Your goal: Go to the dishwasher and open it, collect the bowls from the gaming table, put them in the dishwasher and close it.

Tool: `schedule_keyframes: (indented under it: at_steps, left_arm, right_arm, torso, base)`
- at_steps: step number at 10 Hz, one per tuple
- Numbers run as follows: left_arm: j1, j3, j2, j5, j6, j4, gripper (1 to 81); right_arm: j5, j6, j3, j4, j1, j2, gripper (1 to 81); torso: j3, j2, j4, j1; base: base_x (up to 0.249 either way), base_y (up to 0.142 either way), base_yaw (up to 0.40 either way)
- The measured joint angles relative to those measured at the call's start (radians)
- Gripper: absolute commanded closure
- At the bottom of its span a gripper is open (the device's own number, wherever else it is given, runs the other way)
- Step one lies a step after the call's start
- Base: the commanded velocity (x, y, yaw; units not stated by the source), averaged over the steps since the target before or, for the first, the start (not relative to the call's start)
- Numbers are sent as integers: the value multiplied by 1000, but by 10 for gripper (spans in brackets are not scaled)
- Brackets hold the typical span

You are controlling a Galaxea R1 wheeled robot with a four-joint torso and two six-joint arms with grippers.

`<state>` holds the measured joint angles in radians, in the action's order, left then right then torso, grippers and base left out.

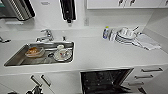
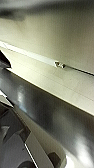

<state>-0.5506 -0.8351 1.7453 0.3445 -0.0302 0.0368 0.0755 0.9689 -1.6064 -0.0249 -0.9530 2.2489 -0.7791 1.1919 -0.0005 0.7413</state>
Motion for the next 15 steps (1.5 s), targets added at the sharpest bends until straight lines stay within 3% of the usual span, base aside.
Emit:
schedule_keyframes:
  at_steps: [1,3,10,13,15]
  left_arm:
    - [-5,0,-1,2,0,0,10]
    - [-4,0,3,-3,0,0,10]
    - [-75,-29,22,-3,1,0,10]
    - [-174,-98,39,-7,4,1,10]
    - [-265,-194,74,-24,6,2,10]
  right_arm:
    - [-10,-4,0,8,-19,8,10]
    - [56,-10,-26,32,-82,39,10]
    - [7,-18,-200,66,-148,169,10]
    - [11,-79,-260,160,-188,153,10]
    - [23,-132,-313,287,-232,153,10]
  torso:
    - [0,0,0,0]
    - [0,0,0,0]
    - [0,0,0,0]
    - [0,0,0,0]
    - [0,0,0,0]
  base:
    - [-76,0,0]
    - [-76,0,0]
    - [-11,0,0]
    - [0,0,0]
    - [0,0,0]
